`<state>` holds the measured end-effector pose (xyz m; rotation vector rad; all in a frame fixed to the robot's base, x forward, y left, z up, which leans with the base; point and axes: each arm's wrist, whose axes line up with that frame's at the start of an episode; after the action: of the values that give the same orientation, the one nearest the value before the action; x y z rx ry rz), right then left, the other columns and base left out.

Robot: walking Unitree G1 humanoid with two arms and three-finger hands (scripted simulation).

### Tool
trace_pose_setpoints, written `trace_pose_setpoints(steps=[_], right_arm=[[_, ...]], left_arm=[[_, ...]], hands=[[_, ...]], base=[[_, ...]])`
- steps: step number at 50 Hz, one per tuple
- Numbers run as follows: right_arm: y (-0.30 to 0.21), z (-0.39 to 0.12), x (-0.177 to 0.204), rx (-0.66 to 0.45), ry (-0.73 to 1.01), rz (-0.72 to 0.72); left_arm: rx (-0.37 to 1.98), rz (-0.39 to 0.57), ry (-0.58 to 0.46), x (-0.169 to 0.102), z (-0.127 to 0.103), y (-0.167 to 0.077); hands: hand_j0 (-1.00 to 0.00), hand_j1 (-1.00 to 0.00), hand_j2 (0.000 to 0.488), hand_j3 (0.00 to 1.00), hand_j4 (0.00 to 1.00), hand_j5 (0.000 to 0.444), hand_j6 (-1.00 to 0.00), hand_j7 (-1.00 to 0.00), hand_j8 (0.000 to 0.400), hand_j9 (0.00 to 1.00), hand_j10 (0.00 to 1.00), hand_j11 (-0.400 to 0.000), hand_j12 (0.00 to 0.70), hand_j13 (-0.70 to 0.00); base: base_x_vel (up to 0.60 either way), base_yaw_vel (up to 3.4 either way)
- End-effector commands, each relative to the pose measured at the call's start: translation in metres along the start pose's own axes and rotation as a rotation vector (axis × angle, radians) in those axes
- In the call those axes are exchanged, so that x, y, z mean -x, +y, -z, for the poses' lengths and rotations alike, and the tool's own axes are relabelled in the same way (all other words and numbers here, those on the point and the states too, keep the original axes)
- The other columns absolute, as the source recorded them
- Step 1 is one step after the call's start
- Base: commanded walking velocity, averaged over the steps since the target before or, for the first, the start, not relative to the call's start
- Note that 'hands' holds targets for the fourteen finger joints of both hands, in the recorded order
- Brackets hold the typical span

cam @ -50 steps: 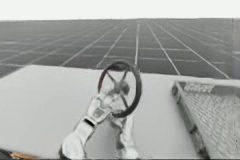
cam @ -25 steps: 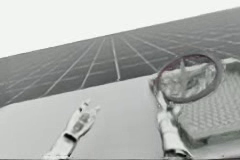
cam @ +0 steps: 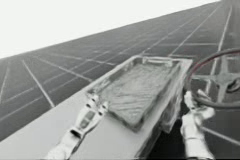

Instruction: Pick up and drop off the object

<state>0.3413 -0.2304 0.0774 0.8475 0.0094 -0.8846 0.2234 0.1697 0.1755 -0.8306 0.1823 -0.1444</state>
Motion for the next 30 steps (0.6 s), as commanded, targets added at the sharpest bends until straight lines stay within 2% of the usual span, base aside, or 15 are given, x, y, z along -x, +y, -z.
trace_pose_setpoints(steps=[1, 30], right_arm=[[0.0177, -0.0145, 0.0069, -0.025, -0.045, -0.066], [0.0177, -0.0145, 0.0069, -0.025, -0.045, -0.066]], left_arm=[[0.005, 0.026, -0.02, 0.0035, -0.0031, -0.003], [0.005, 0.026, -0.02, 0.0035, -0.0031, -0.003]], hands=[[0.0, 0.0, 0.0, 1.0, 1.0, 0.0, 0.0, 0.0, 0.0, 1.0, 1.0, -0.4, 0.0, -0.7], [0.0, 0.0, 0.0, 1.0, 1.0, 0.0, 0.0, 0.0, 0.0, 1.0, 1.0, -0.4, 0.0, -0.7]], base=[[0.27, -1.23], [0.36, -0.71]])
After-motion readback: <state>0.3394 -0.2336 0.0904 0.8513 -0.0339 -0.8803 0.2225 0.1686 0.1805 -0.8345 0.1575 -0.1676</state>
